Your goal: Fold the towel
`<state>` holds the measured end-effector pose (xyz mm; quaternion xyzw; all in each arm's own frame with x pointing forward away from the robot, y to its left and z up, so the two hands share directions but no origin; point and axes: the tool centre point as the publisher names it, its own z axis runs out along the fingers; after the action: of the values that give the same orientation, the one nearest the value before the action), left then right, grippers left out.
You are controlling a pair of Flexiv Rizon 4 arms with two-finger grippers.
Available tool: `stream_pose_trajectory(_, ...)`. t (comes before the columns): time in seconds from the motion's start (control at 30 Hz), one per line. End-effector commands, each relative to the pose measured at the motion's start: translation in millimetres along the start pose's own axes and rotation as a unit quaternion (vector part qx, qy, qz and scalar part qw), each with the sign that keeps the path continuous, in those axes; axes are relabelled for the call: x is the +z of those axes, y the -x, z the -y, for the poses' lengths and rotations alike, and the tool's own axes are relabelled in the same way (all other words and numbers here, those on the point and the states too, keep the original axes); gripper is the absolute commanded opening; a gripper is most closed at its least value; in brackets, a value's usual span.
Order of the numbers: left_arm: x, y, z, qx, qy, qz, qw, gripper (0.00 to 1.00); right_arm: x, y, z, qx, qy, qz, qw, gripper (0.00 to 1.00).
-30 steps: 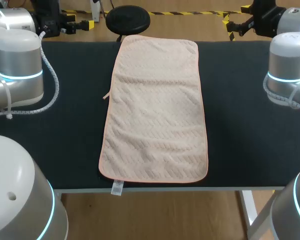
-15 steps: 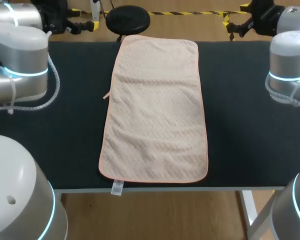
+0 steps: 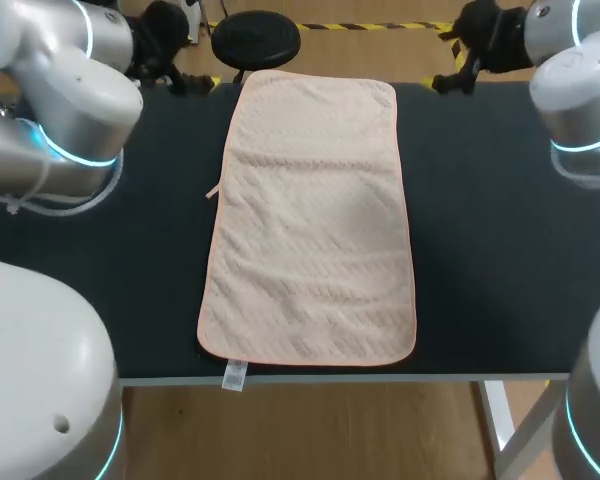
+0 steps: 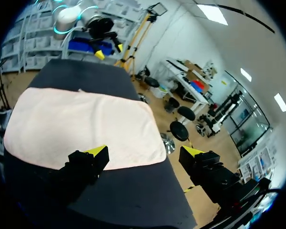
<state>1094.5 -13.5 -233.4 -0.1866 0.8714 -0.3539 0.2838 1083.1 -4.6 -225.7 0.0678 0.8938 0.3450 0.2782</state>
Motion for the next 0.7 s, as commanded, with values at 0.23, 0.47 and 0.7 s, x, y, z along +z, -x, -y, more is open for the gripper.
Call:
stream_pose_trajectory(0.23,-14,-7.0,-1.9,0.089,0.248,0.024,0.964,1.00,-13,-6,-5,-0.215,-0.174,-0.172,0.945,1.00)
stream_pose_trajectory(0.47,-14,-7.0,-1.9,0.089,0.248,0.024,0.964,1.00,-13,-6,-5,-0.215,-0.174,-0.172,0.945,1.00)
stream_pose_trajectory(0.7,-4,-22.2,5.2,0.151,0.269,0.006,0.951,1.00,-8,-19,-19,-0.215,-0.187,-0.178,0.942,1.00)
